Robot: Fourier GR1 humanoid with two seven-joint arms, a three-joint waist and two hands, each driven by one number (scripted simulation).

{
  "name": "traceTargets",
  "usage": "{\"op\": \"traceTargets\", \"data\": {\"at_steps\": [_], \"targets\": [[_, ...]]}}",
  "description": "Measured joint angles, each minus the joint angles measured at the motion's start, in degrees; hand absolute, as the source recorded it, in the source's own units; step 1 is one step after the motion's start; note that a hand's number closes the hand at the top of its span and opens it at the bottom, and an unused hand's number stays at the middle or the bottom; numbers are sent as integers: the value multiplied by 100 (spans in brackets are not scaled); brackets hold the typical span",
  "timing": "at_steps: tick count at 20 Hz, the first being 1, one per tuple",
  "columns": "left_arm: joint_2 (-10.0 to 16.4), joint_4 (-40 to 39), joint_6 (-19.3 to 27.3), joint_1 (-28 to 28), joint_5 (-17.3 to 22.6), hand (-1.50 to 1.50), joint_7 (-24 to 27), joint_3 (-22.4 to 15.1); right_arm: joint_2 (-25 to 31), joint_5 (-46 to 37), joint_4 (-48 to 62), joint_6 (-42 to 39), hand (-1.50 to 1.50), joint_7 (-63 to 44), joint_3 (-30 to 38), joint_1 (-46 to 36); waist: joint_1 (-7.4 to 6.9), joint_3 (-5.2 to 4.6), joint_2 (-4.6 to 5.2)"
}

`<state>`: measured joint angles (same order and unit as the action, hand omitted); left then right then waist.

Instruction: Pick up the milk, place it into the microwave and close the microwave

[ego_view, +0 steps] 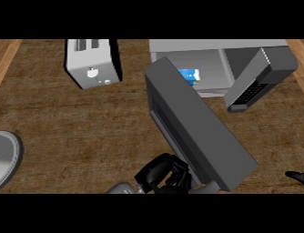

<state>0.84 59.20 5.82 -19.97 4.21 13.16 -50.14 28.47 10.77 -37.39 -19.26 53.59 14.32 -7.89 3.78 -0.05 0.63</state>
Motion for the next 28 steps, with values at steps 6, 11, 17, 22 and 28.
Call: {"op": "traceTargets", "data": {"at_steps": [6, 11, 17, 22, 28], "targets": [[68, -170, 762, -396, 725, -150, 181, -425, -45, 138, -470, -92, -150, -174, -208, -69, 228, -9, 37], [59, -210, 1239, -850, 1203, 150, 101, -623, -81, 250, -858, -146, -150, -364, -388, -139, 468, -17, 62], [18, -282, 1629, -1529, 1660, 150, 53, -647, -20, 390, -1220, -263, -150, -649, -568, -298, 752, -17, 113], [-39, -378, 1944, -2074, 1917, 150, 187, -557, 60, 480, -1483, -372, -150, -888, -719, -441, 978, -17, 166], [-76, -630, 2198, -2676, 2236, 150, 239, -379, 168, 609, -1748, -461, -150, -1092, -815, -630, 1258, -3, 253]]}}
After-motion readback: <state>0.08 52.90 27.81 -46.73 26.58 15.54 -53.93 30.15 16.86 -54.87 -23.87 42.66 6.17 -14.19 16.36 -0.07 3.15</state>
